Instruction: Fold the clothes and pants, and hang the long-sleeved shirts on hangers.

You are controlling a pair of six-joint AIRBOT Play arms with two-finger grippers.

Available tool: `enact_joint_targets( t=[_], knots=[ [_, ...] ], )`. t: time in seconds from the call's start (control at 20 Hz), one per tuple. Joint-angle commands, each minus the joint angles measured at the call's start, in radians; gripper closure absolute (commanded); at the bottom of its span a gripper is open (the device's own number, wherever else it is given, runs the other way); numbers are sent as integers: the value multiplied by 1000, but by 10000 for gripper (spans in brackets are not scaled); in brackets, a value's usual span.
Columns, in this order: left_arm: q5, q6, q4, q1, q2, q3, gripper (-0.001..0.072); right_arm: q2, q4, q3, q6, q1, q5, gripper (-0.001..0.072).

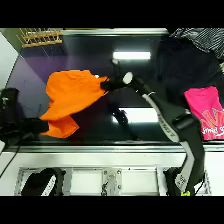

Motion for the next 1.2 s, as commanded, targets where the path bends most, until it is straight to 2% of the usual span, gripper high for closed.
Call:
enact_joint_targets(
  t=[0.0,0.15,0.35,0.55,0.65,0.9,1.0,1.15],
  knots=[
    [129,13,-39,1,-1,187,701,273,-237,1,-5,-67,57,700],
    [147,14,-172,1,-43,442,701,539,-276,1,-61,-110,145,700],
    [110,42,-335,1,-129,741,701,835,-280,1,-68,-117,212,699],
    [74,51,-351,1,-193,943,701,1037,-309,1,-47,-117,264,699],
    [50,51,-352,1,-228,1015,701,1097,-338,1,28,-117,306,699],
    [15,52,-348,1,-388,1096,701,1083,-391,-13,245,-117,545,699],
    [22,56,-348,1,-502,1095,701,1013,-418,-24,265,-117,649,699],
    [87,58,-352,0,-708,1096,701,852,-525,-25,264,-121,728,699]
  ],
)
